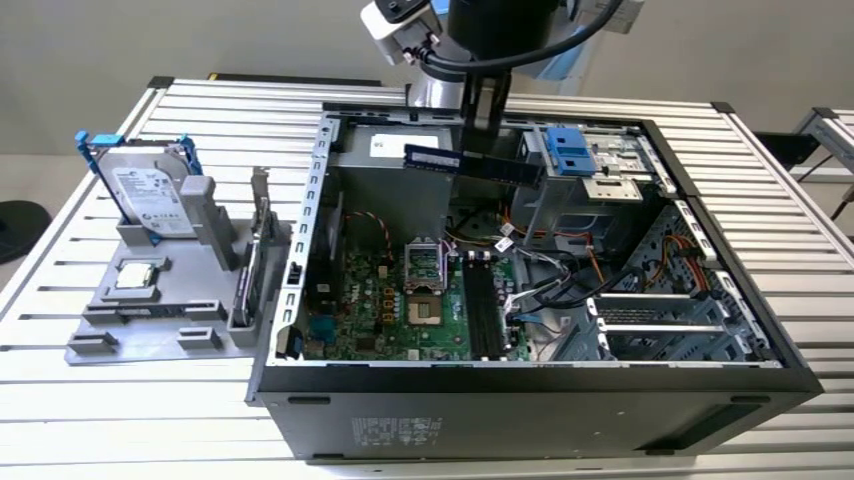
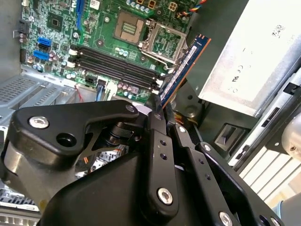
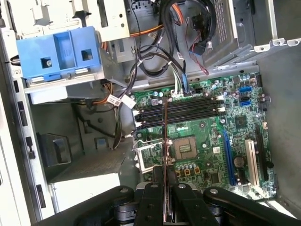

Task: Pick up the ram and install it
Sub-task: 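Insert the ram into the slot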

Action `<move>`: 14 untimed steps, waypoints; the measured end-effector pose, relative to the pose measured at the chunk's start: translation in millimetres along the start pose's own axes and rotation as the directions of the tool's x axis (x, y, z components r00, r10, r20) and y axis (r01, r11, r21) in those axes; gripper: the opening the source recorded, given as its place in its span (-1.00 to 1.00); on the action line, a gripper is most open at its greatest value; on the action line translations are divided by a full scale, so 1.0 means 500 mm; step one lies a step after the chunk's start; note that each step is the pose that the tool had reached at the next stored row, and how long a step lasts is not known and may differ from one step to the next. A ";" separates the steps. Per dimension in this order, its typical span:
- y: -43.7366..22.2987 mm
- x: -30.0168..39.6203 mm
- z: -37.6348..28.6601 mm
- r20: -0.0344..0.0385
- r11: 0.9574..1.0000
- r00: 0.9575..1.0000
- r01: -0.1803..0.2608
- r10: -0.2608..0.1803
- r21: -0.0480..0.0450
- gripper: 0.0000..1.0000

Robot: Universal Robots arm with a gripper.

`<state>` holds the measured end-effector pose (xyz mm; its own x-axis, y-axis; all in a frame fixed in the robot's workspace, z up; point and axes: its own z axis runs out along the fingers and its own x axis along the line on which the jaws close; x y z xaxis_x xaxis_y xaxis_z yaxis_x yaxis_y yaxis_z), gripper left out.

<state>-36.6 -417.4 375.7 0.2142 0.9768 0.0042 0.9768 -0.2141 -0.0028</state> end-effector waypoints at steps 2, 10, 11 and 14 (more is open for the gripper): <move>0.000 0.000 0.000 0.000 1.000 1.000 -0.011 0.011 0.000 -1.00; 0.000 0.000 0.000 0.000 0.999 0.999 -0.054 0.054 0.000 -1.00; 0.000 0.000 0.000 0.000 0.998 0.998 -0.059 0.059 0.000 -1.00; 0.000 0.000 0.000 0.000 0.997 0.997 -0.074 0.074 0.000 -1.00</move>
<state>-36.7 -417.4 375.8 0.2860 0.9582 0.0042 0.9582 -0.2860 -0.0028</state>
